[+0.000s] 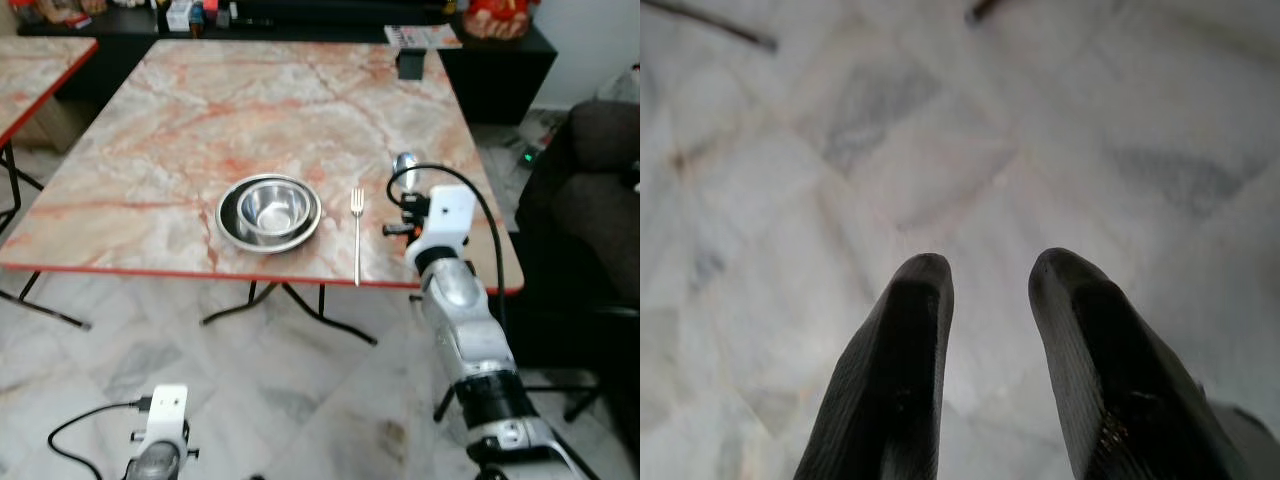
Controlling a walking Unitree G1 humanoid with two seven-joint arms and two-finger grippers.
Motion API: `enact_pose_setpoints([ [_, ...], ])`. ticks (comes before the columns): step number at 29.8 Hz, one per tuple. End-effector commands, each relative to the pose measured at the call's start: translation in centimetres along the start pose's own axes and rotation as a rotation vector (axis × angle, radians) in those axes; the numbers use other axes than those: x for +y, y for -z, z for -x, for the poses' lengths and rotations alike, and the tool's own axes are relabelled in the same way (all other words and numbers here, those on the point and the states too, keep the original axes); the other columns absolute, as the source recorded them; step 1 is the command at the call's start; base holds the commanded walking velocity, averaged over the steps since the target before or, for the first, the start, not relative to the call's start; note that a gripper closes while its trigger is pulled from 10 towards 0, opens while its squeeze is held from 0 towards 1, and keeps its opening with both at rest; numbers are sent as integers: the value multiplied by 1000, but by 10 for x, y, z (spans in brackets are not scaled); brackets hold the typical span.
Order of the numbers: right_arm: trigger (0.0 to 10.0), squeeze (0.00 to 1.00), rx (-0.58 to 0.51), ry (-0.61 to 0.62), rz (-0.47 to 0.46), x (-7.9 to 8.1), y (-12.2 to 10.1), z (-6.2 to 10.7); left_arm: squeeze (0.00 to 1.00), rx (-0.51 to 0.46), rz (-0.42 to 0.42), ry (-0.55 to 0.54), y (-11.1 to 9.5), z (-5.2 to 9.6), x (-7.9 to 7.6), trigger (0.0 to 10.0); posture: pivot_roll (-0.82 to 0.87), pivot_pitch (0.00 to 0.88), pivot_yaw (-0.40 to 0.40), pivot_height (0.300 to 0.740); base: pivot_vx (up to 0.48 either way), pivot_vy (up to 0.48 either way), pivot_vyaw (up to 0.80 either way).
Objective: Setting the table
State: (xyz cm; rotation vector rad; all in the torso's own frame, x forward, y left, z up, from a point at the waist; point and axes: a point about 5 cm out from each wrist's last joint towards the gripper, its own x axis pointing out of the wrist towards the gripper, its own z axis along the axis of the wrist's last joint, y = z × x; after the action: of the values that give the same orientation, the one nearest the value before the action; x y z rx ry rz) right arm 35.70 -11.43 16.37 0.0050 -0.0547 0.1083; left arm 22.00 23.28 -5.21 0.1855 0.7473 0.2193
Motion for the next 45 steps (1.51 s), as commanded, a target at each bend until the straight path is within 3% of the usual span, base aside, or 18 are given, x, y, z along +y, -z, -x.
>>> enact_pose_setpoints([
  [1,10000,0,-5,35,-4,-12,-3,1,0,8,8,10,2,1,-6,10000,8,145,-17,740,431,0,0],
  [12,10000,0,16,36,-16,-6,3,5,0,5,10,8,2,1,-6,10000,6,147,-21,740,355,0,0],
  [20,10000,0,173,163,-25,-12,34,19,0,11,12,4,4,2,-5,10000,6,148,-19,740,0,0,0],
  [45,10000,0,319,179,-17,-5,71,29,0,23,3,3,7,2,-4,10000,10,147,-15,740,0,0,0],
])
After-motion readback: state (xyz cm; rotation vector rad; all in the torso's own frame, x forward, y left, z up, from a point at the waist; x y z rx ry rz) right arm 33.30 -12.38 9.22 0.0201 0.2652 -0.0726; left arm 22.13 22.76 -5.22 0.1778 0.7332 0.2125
